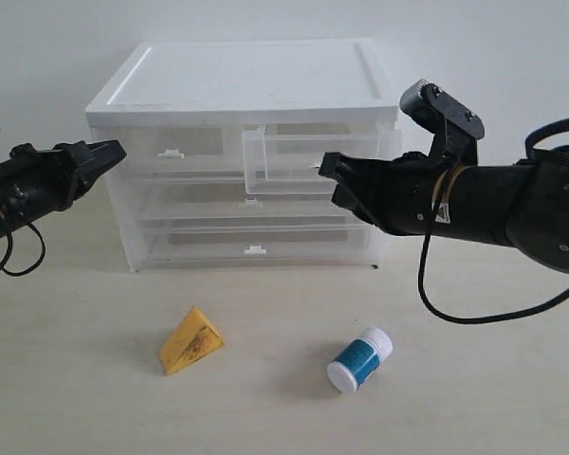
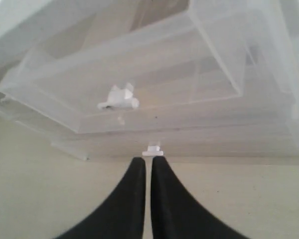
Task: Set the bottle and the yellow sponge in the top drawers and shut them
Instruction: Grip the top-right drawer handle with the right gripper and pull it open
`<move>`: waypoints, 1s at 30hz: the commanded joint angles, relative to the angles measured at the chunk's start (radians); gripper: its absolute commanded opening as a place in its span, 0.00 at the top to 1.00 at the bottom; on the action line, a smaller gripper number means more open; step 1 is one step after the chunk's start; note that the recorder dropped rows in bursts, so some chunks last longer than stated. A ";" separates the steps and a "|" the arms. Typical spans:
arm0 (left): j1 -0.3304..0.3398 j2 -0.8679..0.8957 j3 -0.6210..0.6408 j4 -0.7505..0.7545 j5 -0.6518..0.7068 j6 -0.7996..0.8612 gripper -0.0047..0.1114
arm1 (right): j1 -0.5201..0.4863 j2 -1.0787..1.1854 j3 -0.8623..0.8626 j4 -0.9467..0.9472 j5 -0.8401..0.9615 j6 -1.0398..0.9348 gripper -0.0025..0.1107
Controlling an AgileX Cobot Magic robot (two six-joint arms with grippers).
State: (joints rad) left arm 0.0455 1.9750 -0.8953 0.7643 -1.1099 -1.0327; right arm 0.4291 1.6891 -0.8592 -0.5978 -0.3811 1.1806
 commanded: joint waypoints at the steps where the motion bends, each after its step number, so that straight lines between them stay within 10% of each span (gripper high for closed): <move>1: 0.001 0.009 -0.006 -0.042 0.002 -0.007 0.93 | 0.000 -0.012 0.022 -0.021 0.010 0.002 0.98; 5: 0.001 0.012 -0.006 -0.043 0.002 -0.007 0.93 | 0.000 -0.012 0.020 -0.017 -0.072 0.046 0.93; 12: 0.001 0.012 -0.006 -0.043 0.002 -0.007 0.93 | 0.000 -0.012 0.010 0.049 -0.171 0.077 0.48; 30: 0.001 0.012 -0.006 -0.043 0.002 -0.007 0.93 | 0.000 0.059 -0.082 0.066 -0.022 0.181 0.64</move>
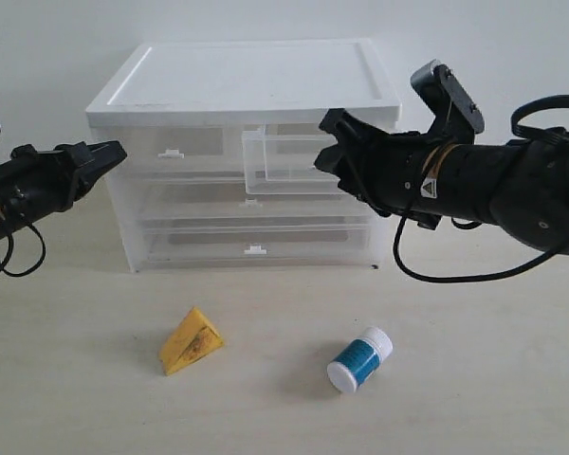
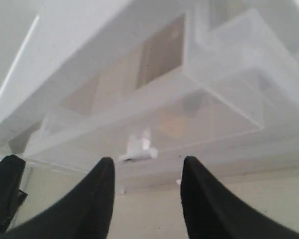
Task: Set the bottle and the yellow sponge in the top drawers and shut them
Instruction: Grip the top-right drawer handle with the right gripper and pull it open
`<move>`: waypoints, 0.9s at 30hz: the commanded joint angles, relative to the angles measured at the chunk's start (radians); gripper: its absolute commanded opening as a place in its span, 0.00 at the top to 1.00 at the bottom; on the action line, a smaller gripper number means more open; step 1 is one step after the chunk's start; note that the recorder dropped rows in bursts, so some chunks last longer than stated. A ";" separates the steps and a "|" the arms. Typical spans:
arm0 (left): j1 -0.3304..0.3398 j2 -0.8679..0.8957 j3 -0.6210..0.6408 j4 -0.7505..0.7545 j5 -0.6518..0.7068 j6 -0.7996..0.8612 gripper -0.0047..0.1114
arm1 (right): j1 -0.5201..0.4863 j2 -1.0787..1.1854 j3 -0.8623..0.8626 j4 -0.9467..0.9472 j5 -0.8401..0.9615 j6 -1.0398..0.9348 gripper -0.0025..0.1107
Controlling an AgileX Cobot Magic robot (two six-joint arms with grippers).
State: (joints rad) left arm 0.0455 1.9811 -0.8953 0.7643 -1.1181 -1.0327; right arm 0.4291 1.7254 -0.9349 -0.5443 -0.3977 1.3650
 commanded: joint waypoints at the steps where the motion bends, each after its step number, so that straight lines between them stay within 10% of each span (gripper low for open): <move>1: 0.001 0.006 -0.006 -0.043 0.011 -0.007 0.93 | 0.000 0.030 -0.007 0.023 -0.022 -0.003 0.64; 17: 0.001 0.005 -0.006 -0.047 0.011 -0.007 0.93 | 0.000 0.061 -0.044 0.070 -0.084 -0.010 0.65; 23: 0.001 0.005 -0.006 -0.044 0.011 -0.007 0.93 | 0.000 0.061 -0.044 0.109 -0.084 -0.081 0.98; 27: 0.001 0.005 -0.006 -0.044 0.011 -0.007 0.93 | 0.000 0.061 -0.044 0.128 -0.062 -0.116 0.98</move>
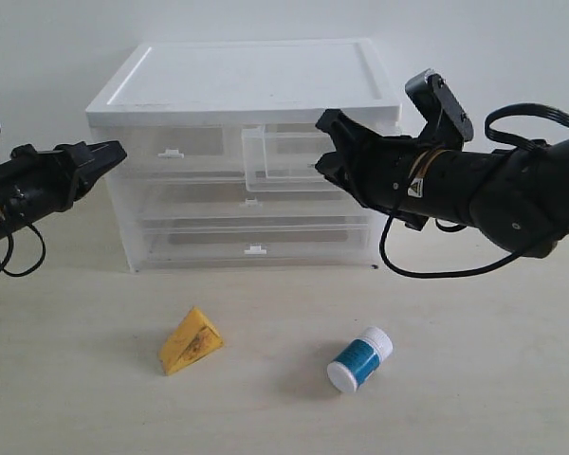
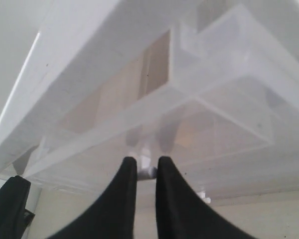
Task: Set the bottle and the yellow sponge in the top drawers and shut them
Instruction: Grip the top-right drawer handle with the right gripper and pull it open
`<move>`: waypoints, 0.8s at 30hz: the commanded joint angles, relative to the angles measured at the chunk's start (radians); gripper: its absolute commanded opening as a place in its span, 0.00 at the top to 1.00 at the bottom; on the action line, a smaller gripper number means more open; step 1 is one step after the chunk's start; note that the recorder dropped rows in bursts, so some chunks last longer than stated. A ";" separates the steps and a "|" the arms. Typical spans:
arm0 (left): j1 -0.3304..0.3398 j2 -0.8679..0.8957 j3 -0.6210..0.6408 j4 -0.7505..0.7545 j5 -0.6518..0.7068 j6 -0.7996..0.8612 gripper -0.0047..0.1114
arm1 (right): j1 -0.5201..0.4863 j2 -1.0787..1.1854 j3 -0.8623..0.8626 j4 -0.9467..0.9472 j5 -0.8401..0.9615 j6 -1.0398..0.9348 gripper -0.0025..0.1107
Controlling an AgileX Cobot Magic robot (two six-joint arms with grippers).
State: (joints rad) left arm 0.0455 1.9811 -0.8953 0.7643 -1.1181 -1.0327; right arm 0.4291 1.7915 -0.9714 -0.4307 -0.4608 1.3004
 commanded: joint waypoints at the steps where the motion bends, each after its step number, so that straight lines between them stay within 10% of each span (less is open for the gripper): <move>1: 0.001 0.005 -0.006 -0.044 0.011 -0.007 0.93 | 0.000 -0.005 -0.007 0.012 0.018 -0.053 0.98; 24: 0.001 0.005 -0.006 -0.040 0.011 -0.007 0.93 | 0.000 -0.159 0.164 -0.335 0.059 0.070 0.98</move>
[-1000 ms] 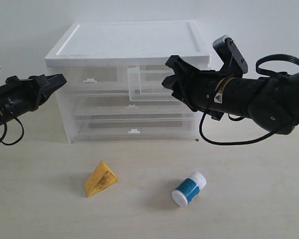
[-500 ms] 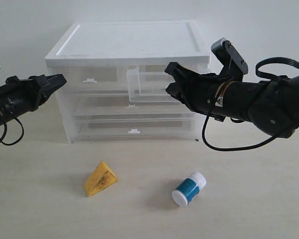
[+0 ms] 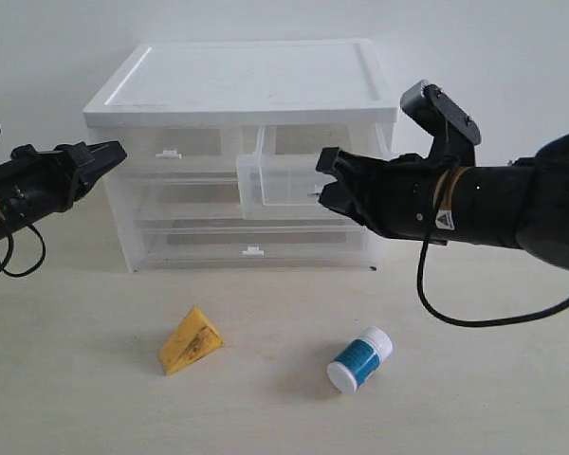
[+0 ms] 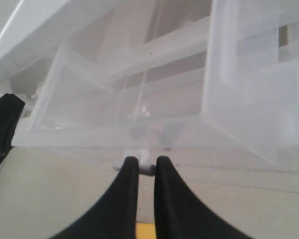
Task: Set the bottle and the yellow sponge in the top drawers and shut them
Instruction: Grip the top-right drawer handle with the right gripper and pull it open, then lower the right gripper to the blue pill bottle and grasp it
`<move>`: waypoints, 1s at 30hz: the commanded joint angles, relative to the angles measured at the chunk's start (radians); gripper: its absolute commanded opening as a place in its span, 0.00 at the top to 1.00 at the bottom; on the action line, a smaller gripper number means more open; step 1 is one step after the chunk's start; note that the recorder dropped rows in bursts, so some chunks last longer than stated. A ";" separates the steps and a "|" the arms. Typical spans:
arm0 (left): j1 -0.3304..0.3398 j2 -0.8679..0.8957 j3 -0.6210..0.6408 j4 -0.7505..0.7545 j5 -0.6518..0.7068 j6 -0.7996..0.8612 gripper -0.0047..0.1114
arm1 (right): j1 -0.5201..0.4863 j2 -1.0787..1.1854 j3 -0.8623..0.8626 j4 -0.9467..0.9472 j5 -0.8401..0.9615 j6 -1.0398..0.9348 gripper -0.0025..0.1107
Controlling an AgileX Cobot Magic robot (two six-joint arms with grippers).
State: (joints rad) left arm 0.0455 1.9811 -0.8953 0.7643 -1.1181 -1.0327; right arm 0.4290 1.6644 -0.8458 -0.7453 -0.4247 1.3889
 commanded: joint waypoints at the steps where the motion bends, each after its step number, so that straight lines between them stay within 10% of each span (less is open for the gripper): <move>1: 0.001 0.005 -0.006 -0.040 0.013 -0.007 0.93 | 0.000 -0.037 0.039 -0.020 0.030 -0.019 0.98; 7: 0.001 0.005 -0.006 -0.035 0.013 -0.007 0.93 | 0.000 -0.041 0.039 -0.023 -0.006 -0.044 0.94; 14: 0.001 0.005 -0.006 -0.035 0.013 -0.007 0.93 | 0.000 -0.041 0.039 -0.122 -0.091 0.013 0.47; 30: 0.001 0.005 -0.006 -0.035 0.018 -0.007 0.93 | 0.000 -0.038 0.039 -0.948 -0.233 0.556 0.48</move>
State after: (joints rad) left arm 0.0455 1.9811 -0.8953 0.7643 -1.1181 -1.0327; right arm 0.4290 1.6330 -0.8149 -1.5481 -0.6656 1.8711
